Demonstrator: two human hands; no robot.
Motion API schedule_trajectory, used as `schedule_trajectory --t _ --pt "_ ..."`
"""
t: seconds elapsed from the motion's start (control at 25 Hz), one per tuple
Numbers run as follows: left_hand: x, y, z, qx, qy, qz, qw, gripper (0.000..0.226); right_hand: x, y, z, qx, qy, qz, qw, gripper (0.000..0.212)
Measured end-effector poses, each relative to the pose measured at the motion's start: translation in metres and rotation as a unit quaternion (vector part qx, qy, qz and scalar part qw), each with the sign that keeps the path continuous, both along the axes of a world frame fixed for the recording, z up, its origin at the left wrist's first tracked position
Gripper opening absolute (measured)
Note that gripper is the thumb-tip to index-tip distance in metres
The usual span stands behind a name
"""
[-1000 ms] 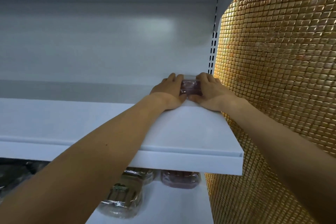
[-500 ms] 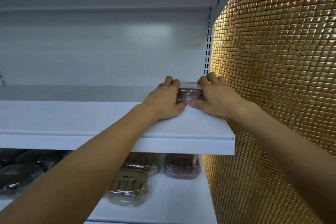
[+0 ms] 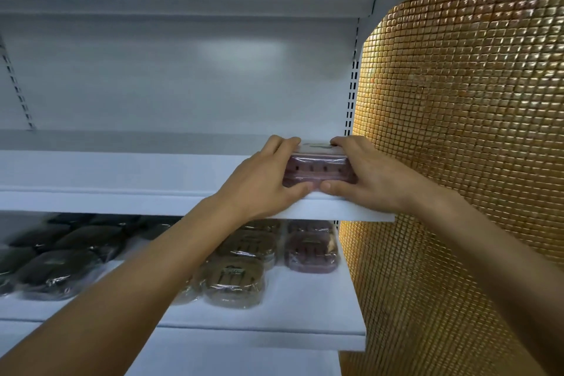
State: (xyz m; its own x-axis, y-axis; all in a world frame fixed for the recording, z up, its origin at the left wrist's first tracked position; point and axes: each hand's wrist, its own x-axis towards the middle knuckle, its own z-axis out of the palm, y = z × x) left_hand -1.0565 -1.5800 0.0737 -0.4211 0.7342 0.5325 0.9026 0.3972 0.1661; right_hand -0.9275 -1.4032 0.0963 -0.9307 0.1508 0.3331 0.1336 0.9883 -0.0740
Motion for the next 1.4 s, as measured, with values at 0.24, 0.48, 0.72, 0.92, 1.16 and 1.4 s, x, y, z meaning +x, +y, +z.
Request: schedule_trajectory --t 0.24,0.48,0.72,0.92,1.16,1.4 --pt "0.035 -0.049 -0.014 0.046 -0.007 -0.011 0.999 0.079 0.033 -0.047 -0.014 -0.014 0.05 0.03 0.998 0.085" --pt "0.059 -0.077 -0.031 0.078 -0.016 -0.001 0.997 0.082 0.053 -0.074 -0.035 -0.021 0.089 0.036 0.995 0.083" --pt "0.072 -0.096 -0.049 0.084 0.001 0.005 0.996 0.086 0.073 -0.099 -0.056 -0.025 0.109 0.024 0.993 0.081" --pt "0.08 -0.109 -0.078 0.067 0.004 -0.005 0.998 0.083 0.088 -0.108 -0.085 -0.052 0.077 0.019 0.995 0.082" --pt "0.074 -0.098 -0.137 0.001 -0.077 -0.021 0.997 0.083 0.085 -0.107 -0.135 -0.088 0.001 0.015 0.996 0.082" --pt "0.057 -0.072 -0.179 -0.046 -0.116 -0.018 0.992 0.085 0.068 -0.089 -0.176 -0.142 -0.036 0.002 0.989 0.081"
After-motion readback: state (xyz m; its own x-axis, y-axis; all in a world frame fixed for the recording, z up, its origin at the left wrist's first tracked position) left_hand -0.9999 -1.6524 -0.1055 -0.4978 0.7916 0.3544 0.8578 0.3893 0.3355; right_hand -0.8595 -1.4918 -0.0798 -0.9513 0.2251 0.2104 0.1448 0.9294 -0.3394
